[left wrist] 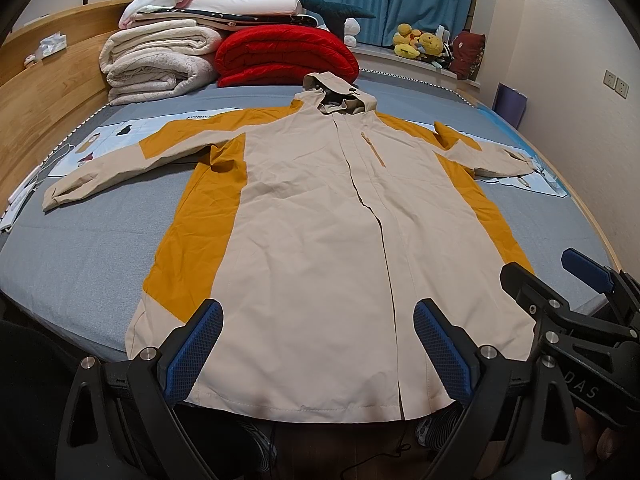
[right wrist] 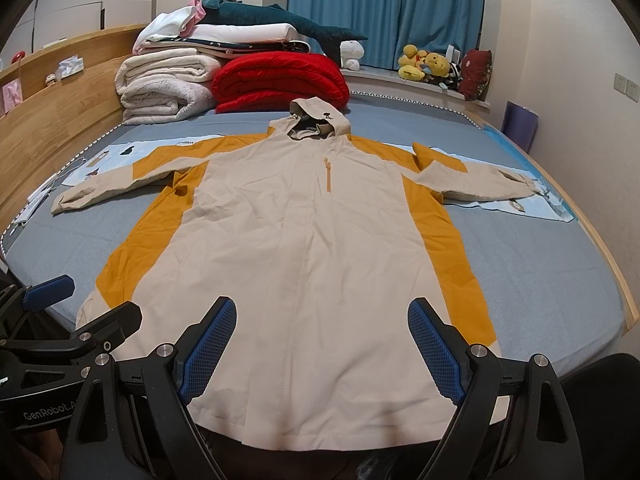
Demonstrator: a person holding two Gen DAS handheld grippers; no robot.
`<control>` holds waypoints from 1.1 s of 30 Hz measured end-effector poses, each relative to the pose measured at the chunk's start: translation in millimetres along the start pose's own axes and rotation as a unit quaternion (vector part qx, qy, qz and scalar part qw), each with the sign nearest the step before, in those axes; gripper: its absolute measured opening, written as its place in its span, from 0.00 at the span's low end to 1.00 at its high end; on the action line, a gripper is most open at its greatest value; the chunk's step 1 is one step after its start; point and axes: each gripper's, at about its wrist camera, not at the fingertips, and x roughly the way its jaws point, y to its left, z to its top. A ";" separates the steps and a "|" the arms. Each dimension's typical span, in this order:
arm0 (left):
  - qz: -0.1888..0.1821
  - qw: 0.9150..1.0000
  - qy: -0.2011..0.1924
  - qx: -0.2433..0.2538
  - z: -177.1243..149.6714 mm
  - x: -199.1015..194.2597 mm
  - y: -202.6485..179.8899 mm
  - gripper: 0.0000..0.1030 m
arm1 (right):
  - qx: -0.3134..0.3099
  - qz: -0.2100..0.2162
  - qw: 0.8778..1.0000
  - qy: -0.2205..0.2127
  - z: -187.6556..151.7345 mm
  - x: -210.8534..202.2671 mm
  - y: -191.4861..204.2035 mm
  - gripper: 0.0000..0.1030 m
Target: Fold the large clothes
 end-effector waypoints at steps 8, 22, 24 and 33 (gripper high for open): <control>0.000 1.000 0.000 0.000 -0.2 0.1 0.0 0.92 | 0.000 0.000 1.000 -0.001 -0.9 0.5 0.0 0.85; 0.006 0.999 -0.025 0.023 10.9 -9.6 -4.2 0.53 | 0.003 -0.005 1.000 -0.011 2.4 -3.7 -4.1 0.84; 0.006 0.999 -0.026 0.028 18.4 -12.9 -2.2 0.32 | 0.002 -0.009 1.000 -0.016 4.8 -5.5 -7.8 0.79; 0.003 0.997 -0.069 0.043 85.0 -33.1 27.9 0.14 | 0.014 0.026 0.999 -0.039 34.6 -17.1 -29.3 0.46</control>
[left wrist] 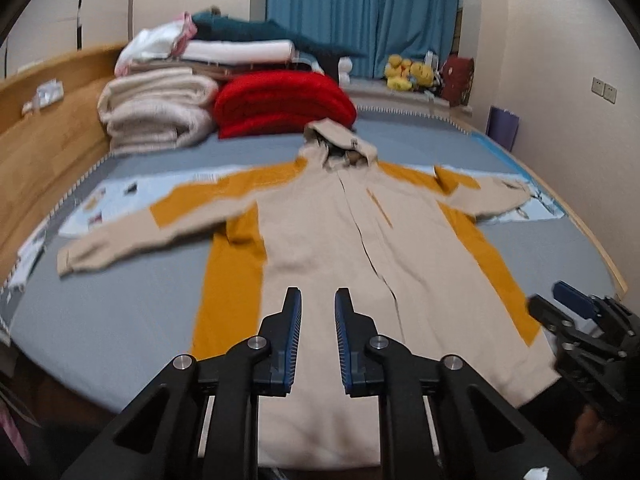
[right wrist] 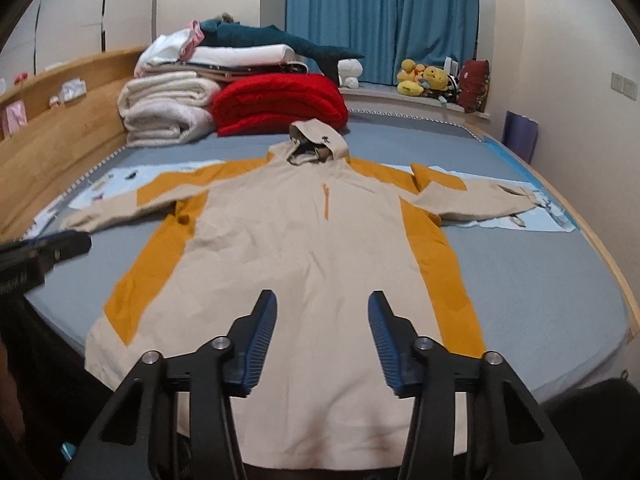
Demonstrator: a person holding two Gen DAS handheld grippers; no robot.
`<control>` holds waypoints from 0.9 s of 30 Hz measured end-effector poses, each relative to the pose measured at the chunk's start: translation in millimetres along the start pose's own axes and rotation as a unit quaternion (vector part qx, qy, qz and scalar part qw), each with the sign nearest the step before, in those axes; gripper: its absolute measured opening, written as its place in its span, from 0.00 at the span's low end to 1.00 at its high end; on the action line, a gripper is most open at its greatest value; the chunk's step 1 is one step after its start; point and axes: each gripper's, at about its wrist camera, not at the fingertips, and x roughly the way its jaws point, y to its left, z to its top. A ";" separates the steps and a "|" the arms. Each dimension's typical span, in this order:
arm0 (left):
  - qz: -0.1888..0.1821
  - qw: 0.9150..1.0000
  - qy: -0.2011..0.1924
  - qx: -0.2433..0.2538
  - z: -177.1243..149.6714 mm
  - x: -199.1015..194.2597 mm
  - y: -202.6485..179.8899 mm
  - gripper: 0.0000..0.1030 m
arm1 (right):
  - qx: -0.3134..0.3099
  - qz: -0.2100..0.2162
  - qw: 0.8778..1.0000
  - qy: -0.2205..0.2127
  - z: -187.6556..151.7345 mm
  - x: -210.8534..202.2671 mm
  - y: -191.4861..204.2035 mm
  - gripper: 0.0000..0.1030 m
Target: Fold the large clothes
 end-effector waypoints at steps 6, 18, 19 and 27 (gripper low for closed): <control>0.012 1.000 -0.020 0.005 44.8 44.2 58.9 0.14 | -0.026 0.003 0.998 -0.050 58.0 4.3 -4.2 0.46; 0.069 0.996 0.018 -0.050 100.9 158.2 191.9 0.14 | -0.039 0.027 0.991 -0.125 224.9 99.7 2.0 0.78; 0.080 0.994 0.030 -0.067 95.8 168.6 208.1 0.14 | -0.040 0.030 0.991 -0.125 230.0 107.2 3.2 0.78; 0.158 0.960 0.107 -0.204 49.2 216.0 327.3 0.14 | -0.028 0.074 0.995 -0.064 222.6 183.5 9.0 0.75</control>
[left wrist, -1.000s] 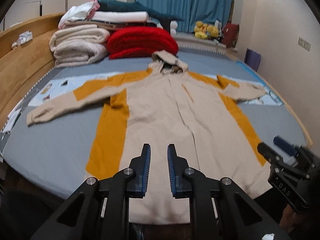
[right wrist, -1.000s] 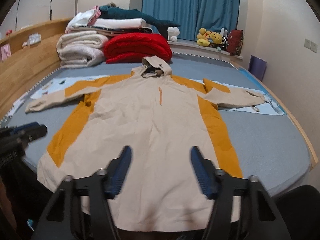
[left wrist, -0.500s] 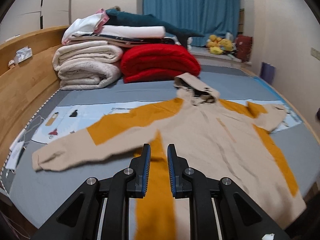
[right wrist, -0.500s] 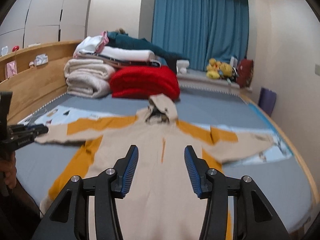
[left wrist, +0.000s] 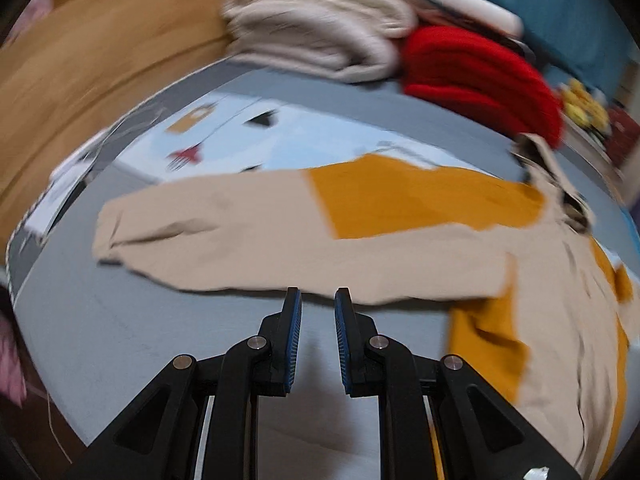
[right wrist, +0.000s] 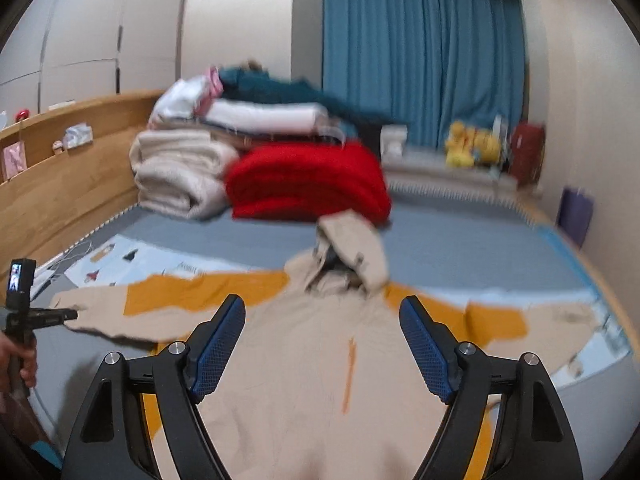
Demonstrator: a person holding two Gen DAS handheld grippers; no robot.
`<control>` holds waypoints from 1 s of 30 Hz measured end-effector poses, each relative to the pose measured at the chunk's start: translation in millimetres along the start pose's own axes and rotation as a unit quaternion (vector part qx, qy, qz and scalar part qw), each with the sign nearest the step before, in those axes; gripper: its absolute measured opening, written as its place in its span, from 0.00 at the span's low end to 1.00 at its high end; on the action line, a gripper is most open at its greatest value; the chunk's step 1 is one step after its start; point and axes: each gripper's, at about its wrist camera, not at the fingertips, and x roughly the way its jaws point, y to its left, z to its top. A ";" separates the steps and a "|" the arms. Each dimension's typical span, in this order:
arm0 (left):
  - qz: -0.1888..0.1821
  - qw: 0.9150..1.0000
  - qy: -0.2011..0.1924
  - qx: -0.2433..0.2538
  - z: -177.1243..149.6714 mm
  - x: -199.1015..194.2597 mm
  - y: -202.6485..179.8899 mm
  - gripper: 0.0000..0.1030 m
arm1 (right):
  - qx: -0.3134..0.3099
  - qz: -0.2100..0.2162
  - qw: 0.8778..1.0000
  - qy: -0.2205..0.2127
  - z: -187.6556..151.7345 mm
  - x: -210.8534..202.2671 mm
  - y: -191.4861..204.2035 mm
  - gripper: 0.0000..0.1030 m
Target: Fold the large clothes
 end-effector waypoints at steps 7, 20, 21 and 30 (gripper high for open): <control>0.040 0.990 0.013 -0.132 11.1 34.5 90.4 0.16 | -0.022 0.001 1.000 0.022 -9.6 41.3 8.0 0.36; 0.012 0.950 0.048 -0.308 4.4 89.7 187.2 0.39 | -0.012 0.029 0.995 0.094 -35.8 78.5 0.4 0.66; 0.011 0.946 0.049 -0.321 2.7 92.7 191.7 0.38 | -0.007 0.028 0.994 0.103 -38.8 82.2 -1.2 0.66; 0.012 0.932 0.033 -0.360 4.7 107.8 201.4 0.10 | 0.029 0.015 0.984 0.173 -57.4 112.7 -12.7 0.60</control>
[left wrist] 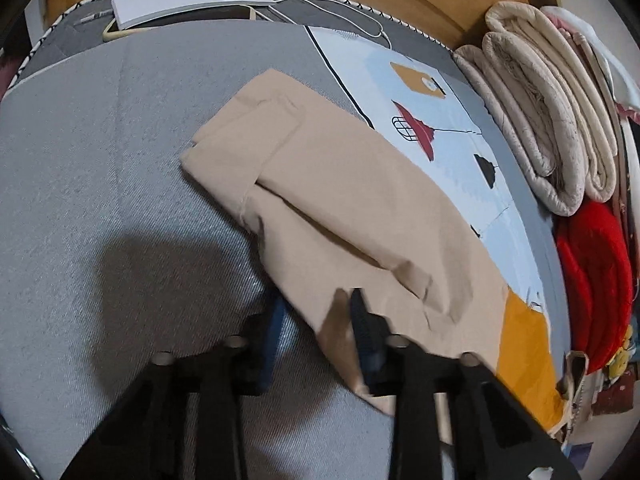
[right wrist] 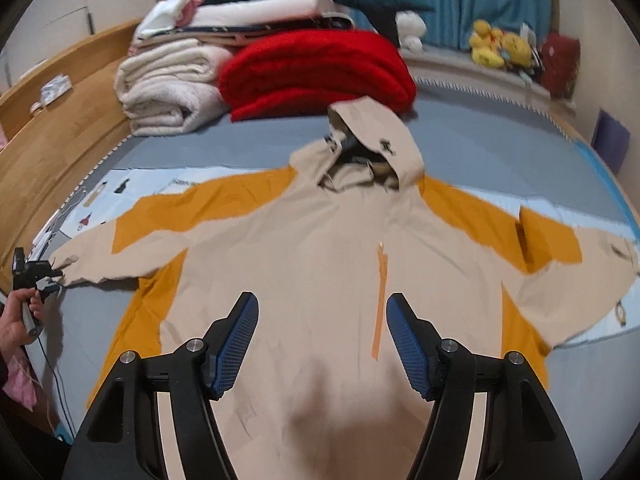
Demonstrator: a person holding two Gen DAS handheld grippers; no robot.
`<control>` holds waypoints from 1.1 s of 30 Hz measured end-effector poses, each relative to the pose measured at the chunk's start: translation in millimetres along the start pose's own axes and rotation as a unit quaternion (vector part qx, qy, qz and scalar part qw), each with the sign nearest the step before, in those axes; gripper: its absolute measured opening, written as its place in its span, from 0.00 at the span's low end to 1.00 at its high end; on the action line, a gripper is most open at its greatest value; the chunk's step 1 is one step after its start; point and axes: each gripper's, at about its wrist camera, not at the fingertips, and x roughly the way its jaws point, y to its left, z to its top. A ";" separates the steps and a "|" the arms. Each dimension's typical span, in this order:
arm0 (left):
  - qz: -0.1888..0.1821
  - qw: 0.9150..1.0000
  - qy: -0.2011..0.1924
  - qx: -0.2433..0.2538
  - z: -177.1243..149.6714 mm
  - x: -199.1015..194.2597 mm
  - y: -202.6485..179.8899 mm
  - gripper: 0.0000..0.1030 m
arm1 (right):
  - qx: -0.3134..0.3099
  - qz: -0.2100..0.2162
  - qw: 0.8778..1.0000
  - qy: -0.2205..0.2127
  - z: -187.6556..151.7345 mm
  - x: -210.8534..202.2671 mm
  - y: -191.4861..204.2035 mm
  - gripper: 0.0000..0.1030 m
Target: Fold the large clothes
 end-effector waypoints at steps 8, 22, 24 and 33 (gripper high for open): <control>0.030 0.995 -0.072 0.058 -1.7 -20.6 -54.9 0.00 | 0.047 -0.018 0.998 0.046 -8.9 18.8 -28.4 0.26; -0.270 0.874 -0.050 0.400 -235.9 -148.3 -369.6 0.00 | 0.089 -0.015 0.995 0.045 -8.6 12.2 -63.4 0.53; -0.292 0.850 0.005 0.439 -284.8 -146.1 -390.3 0.01 | 0.096 -0.015 0.994 0.044 -6.9 10.6 -66.6 0.53; -0.239 0.844 0.128 0.463 -345.0 -157.3 -397.9 0.11 | 0.134 -0.024 0.990 0.038 -1.6 8.1 -90.8 0.24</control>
